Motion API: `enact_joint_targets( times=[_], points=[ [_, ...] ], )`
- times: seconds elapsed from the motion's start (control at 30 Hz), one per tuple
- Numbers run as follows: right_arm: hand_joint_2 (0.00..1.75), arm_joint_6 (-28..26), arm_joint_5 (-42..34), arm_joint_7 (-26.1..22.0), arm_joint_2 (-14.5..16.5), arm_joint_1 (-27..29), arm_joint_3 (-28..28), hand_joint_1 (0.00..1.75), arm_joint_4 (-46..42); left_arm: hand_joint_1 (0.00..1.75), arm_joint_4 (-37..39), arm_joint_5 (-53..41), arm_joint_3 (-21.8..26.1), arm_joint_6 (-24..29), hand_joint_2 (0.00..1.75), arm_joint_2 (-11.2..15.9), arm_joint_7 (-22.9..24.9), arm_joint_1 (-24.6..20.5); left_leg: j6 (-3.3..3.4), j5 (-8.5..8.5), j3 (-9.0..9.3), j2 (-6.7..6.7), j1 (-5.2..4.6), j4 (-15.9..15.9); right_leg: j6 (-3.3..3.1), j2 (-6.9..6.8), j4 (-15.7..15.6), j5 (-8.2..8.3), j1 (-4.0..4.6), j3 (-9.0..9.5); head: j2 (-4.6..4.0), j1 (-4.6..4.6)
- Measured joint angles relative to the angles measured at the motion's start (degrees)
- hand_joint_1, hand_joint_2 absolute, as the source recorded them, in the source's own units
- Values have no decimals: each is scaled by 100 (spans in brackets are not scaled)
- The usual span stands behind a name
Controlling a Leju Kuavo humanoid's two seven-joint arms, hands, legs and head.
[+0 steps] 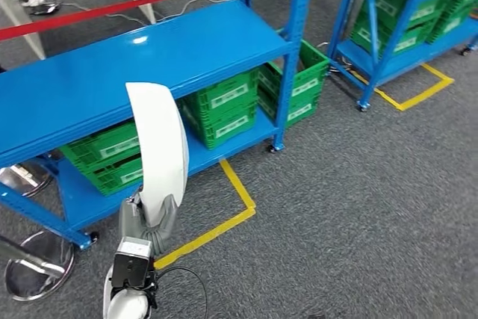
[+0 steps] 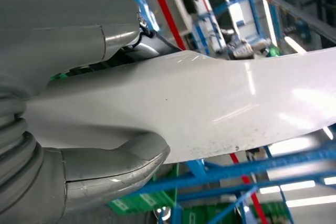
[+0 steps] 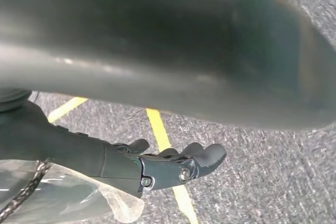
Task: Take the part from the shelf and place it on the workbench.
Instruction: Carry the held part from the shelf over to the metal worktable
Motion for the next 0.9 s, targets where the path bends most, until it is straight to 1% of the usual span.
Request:
enact_joint_targets(
  times=[0.03,0.07,0.1,0.13,0.17,0.2,0.23,0.27,0.3,0.33,0.37,0.4,0.43,0.47,0.5,0.53,0.57,0.6,0.63,0.67,0.7,0.73,0.77,0.8,0.83,0.87,0.9],
  points=[
    [0,1,1,0,0,-6,-2,0,0,175,-1,0,6,-1,175,3,1,8,-19,-203,-154,-145,12,372,-17,68,1,10,2,-13,0,-10],
    [0,2,2,0,0,-9,-5,0,0,175,-1,1,13,-1,175,9,2,17,-27,-387,-330,-214,19,779,-30,141,3,18,7,-23,0,-13],
    [0,2,2,0,0,-7,-8,0,0,175,-1,2,20,-1,175,14,3,25,-29,-489,-468,-238,21,1091,-37,218,7,24,13,-30,0,-12],
    [0,3,2,0,0,-2,-11,0,1,175,-1,2,26,-1,175,17,4,30,-24,-472,-524,-246,21,1212,-40,296,12,27,17,-34,0,-12],
    [0,2,2,0,0,3,-15,0,1,175,-1,2,28,-1,175,19,4,31,-12,-344,-479,-258,21,1111,-40,375,20,30,20,-34,0,-11],
    [0,2,2,0,0,5,-18,0,1,175,-1,2,29,-1,175,19,4,30,4,-132,-341,-292,23,807,-38,454,29,31,20,-31,0,-10],
    [0,2,2,0,1,4,-20,0,1,175,-1,2,30,-1,175,19,4,28,24,81,-164,-400,30,410,-33,527,37,33,16,-34,0,-10],
    [0,2,3,0,1,-3,-21,0,1,175,-1,2,31,-1,175,20,4,28,43,233,-5,-518,40,47,-19,602,55,35,20,-48,0,-9],
    [0,2,3,0,2,-9,-21,0,1,175,-1,2,32,-1,175,20,4,27,58,312,98,-619,46,-205,6,669,70,46,17,-77,0,-9],
    [0,2,3,0,2,-11,-22,0,1,175,-1,2,34,-1,175,21,6,27,73,325,138,-685,45,-328,39,727,79,61,10,-116,0,-8],
    [0,2,4,0,1,-7,-23,0,1,175,-1,2,36,-1,175,20,7,26,88,318,139,-666,37,-359,76,783,83,81,4,-151,0,-7],
    [0,2,4,1,1,4,-25,0,1,175,-1,2,38,-2,175,14,8,23,113,327,131,-615,35,-376,114,827,77,98,-7,-188,0,-5],
    [0,2,4,4,-1,15,-26,0,1,175,-1,2,40,-4,175,5,8,20,145,348,131,-551,39,-399,141,783,97,79,-8,-226,0,-3],
    [0,2,7,11,-1,22,-26,0,1,175,-1,2,41,-8,175,-7,7,17,179,367,133,-485,46,-423,167,669,194,4,-3,-292,0,16],
    [0,3,9,23,-2,22,-27,0,1,175,-1,2,43,-11,175,-19,5,21,207,383,132,-410,54,-445,191,516,411,-135,4,-410,0,33],
    [0,7,13,44,-2,17,-27,0,1,175,1,2,49,-7,175,-25,4,34,224,389,127,-329,51,-451,212,341,750,-324,5,-570,0,47],
    [0,17,14,75,-2,12,-27,0,1,175,5,0,56,8,175,-28,3,51,233,388,116,-252,45,-450,237,237,1149,-514,1,-755,0,63],
    [0,34,11,110,-2,11,-28,0,1,175,12,-5,63,34,175,-29,1,69,235,386,108,-170,41,-448,258,192,1497,-647,-7,-913,0,62],
    [0,55,6,154,-2,19,-30,0,1,175,21,-16,69,70,175,-30,-3,82,236,385,103,-90,39,-446,275,171,1685,-686,-16,-989,0,62],
    [0,79,-1,196,-2,32,-33,0,1,175,29,-34,75,111,175,-31,-9,86,235,383,101,-19,38,-444,286,151,1645,-615,-24,-948,0,64],
    [0,101,-7,223,-2,45,-38,0,1,175,35,-71,82,152,175,-36,-14,84,229,378,104,48,39,-443,291,108,1375,-456,-31,-786,0,64],
    [0,119,-11,233,-2,54,-44,0,1,175,38,-133,91,187,175,-39,-13,76,217,370,113,110,37,-441,290,7,960,-271,-34,-545,0,64],
    [0,139,-19,222,-1,54,-52,0,1,175,38,-212,101,215,175,-42,1,65,196,355,119,162,21,-433,280,-127,552,-142,-18,-304,0,68],
    [0,161,-25,194,2,49,-63,0,1,175,37,-297,109,233,175,-41,22,52,168,345,125,208,5,-425,254,-223,252,-62,-5,-130,0,63],
    [0,186,-26,163,5,49,-75,0,1,175,35,-364,114,247,175,-38,44,41,143,337,131,255,-12,-417,225,-282,98,-42,10,-42,0,59],
    [0,219,-19,133,7,51,-88,0,1,175,33,-400,117,262,175,-40,61,32,119,335,135,305,-24,-411,191,-263,68,-52,28,-31,0,55],
    [0,252,-4,109,4,55,-100,0,1,175,31,-408,118,280,175,-48,66,20,96,333,145,360,-21,-410,155,-190,68,-36,24,-48,0,49]
  ],
)
